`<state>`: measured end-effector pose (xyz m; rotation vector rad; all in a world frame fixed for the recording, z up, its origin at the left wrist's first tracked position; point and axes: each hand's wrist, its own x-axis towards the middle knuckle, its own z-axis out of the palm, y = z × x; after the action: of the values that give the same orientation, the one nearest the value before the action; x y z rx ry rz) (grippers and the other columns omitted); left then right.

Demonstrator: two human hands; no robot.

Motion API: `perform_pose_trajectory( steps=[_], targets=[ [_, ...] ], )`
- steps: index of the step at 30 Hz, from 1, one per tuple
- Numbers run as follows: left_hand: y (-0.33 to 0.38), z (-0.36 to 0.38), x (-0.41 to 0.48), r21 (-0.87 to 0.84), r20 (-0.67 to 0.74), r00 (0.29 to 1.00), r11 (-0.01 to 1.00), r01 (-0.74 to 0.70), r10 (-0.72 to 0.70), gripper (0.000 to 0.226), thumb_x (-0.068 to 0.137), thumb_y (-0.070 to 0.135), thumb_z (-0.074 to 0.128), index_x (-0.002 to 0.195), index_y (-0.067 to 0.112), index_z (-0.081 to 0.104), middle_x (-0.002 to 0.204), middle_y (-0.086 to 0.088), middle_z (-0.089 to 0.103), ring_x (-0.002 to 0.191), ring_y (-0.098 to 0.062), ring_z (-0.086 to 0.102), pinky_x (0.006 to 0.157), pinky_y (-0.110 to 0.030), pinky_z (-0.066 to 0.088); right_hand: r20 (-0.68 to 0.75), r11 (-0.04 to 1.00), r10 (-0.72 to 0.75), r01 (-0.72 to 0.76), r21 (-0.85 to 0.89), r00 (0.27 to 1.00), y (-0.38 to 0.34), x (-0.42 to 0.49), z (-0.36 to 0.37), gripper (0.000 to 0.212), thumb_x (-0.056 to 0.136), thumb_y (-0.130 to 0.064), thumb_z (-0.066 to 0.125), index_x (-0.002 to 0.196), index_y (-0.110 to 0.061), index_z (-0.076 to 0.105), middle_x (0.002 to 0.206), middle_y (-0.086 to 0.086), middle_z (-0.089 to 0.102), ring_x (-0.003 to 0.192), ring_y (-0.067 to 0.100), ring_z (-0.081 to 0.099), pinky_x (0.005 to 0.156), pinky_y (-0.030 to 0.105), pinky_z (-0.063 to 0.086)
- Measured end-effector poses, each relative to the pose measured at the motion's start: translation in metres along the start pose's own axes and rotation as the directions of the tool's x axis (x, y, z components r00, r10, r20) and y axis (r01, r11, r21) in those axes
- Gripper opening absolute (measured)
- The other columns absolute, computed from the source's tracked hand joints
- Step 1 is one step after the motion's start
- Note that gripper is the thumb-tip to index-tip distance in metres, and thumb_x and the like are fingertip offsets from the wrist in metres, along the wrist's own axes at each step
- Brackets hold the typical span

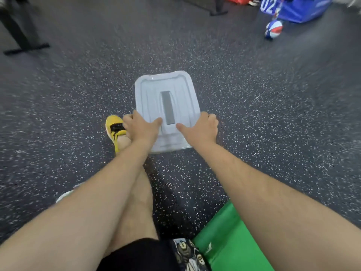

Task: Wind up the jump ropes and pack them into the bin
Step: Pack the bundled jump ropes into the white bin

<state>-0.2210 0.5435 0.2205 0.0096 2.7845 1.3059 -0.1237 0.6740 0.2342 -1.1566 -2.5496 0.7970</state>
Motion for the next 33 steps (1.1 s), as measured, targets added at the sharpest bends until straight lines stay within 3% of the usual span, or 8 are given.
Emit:
perform_pose_trajectory(
  steps=[6, 9, 12, 18, 24, 30, 33],
  targets=[
    [-0.031, -0.132, -0.011, 0.020, -0.189, 0.982, 1.000, 0.016, -0.012, 0.069, 0.076, 0.047, 0.082, 0.125, 0.009, 0.052, 0.138, -0.012, 0.039, 0.129, -0.033, 0.038, 0.107, -0.048, 0.036, 0.084, 0.991, -0.130, 0.129, 0.017, 0.988, -0.097, -0.073, 0.009, 0.095, 0.070, -0.071, 0.070, 0.133, -0.006, 0.042, 0.135, 0.012, 0.041, 0.127, 0.030, 0.038, 0.106, 0.041, 0.037],
    [-0.080, -0.180, -0.031, 0.045, -0.214, 0.974, 0.996, 0.083, -0.071, 0.074, 0.076, 0.048, 0.083, 0.130, 0.011, 0.048, 0.140, -0.011, 0.037, 0.131, -0.031, 0.035, 0.109, -0.049, 0.035, 0.171, 0.986, -0.164, 0.166, 0.005, 0.971, -0.125, -0.123, 0.034, 0.102, 0.066, -0.074, 0.071, 0.137, -0.008, 0.039, 0.138, 0.012, 0.039, 0.130, 0.031, 0.037, 0.107, 0.042, 0.037],
    [-0.139, -0.204, -0.056, 0.053, -0.205, 0.968, 0.986, 0.158, -0.144, 0.078, 0.076, 0.047, 0.083, 0.134, 0.011, 0.046, 0.142, -0.011, 0.035, 0.132, -0.032, 0.034, 0.110, -0.049, 0.034, 0.305, 0.978, -0.131, 0.173, -0.113, 0.943, -0.136, -0.170, 0.068, 0.117, 0.061, -0.080, 0.070, 0.143, -0.006, 0.032, 0.144, 0.016, 0.036, 0.133, 0.033, 0.036, 0.111, 0.043, 0.035],
    [-0.252, -0.195, -0.117, 0.144, -0.116, 0.934, 0.924, 0.353, -0.338, 0.083, 0.074, 0.047, 0.086, 0.136, 0.011, 0.045, 0.144, -0.012, 0.034, 0.131, -0.033, 0.036, 0.109, -0.046, 0.036, 0.531, 0.960, 0.055, 0.100, -0.260, 0.846, -0.103, -0.242, 0.135, 0.121, 0.055, -0.075, 0.079, 0.143, -0.008, 0.032, 0.145, 0.013, 0.033, 0.135, 0.031, 0.036, 0.101, 0.042, 0.042],
    [-0.310, -0.168, -0.150, 0.178, -0.001, 0.896, 0.881, 0.437, -0.444, 0.091, 0.070, 0.053, 0.086, 0.139, 0.017, 0.041, 0.137, -0.007, 0.035, 0.126, -0.027, 0.035, 0.108, -0.042, 0.038, 0.550, 0.916, 0.154, 0.090, -0.390, 0.821, -0.073, -0.276, 0.172, 0.119, 0.056, -0.071, 0.082, 0.142, -0.008, 0.030, 0.144, 0.013, 0.033, 0.133, 0.029, 0.038, 0.099, 0.041, 0.044],
    [-0.328, -0.157, -0.160, 0.206, 0.030, 0.887, 0.871, 0.446, -0.461, 0.093, 0.071, 0.054, 0.085, 0.144, 0.019, 0.038, 0.144, -0.008, 0.033, 0.128, -0.028, 0.037, 0.106, -0.047, 0.043, 0.570, 0.895, 0.167, 0.118, -0.430, 0.804, -0.060, -0.284, 0.182, 0.120, 0.062, -0.071, 0.079, 0.146, -0.007, 0.022, 0.148, 0.016, 0.029, 0.135, 0.032, 0.035, 0.097, 0.044, 0.046],
    [-0.325, -0.156, -0.160, 0.260, 0.018, 0.902, 0.873, 0.412, -0.431, 0.096, 0.073, 0.058, 0.081, 0.146, 0.016, 0.035, 0.148, -0.009, 0.032, 0.133, -0.028, 0.034, 0.111, -0.045, 0.037, 0.583, 0.895, 0.181, 0.113, -0.431, 0.792, -0.058, -0.280, 0.181, 0.119, 0.063, -0.070, 0.078, 0.147, -0.007, 0.022, 0.149, 0.016, 0.032, 0.135, 0.032, 0.037, 0.099, 0.045, 0.045]
  ],
)
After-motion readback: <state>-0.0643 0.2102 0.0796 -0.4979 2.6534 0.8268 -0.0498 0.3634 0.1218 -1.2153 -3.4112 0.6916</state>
